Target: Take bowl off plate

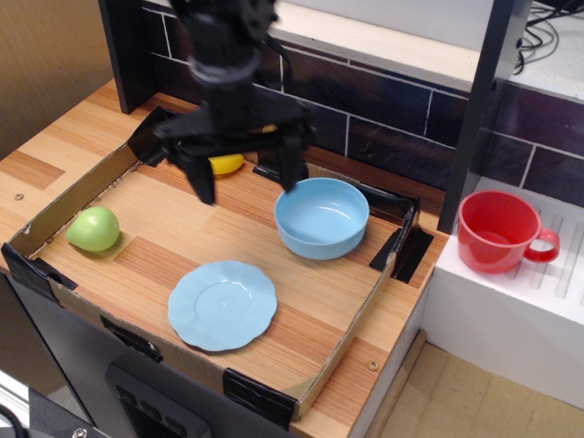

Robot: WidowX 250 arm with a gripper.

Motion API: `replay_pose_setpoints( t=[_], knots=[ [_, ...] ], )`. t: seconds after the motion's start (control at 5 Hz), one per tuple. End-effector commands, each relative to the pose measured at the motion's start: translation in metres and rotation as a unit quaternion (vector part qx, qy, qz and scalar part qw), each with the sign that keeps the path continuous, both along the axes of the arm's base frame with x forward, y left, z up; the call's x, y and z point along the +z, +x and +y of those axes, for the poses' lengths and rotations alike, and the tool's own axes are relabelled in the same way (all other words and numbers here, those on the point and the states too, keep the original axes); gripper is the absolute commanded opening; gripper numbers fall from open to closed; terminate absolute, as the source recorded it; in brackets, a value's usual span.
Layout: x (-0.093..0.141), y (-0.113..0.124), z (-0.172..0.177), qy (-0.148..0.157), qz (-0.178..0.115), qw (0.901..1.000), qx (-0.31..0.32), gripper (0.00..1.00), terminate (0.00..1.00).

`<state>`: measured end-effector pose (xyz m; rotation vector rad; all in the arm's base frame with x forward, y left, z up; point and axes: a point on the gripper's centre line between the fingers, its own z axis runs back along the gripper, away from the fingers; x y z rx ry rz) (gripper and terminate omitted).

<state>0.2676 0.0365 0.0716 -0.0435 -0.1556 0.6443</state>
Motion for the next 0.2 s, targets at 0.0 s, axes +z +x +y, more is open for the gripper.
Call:
replay_pose_setpoints(
  t=[0.0],
  knots=[
    [0.0119, 0.0035, 0.0021, 0.004, -0.018, 0.9998, -0.001, 1.00, 1.00]
  ],
)
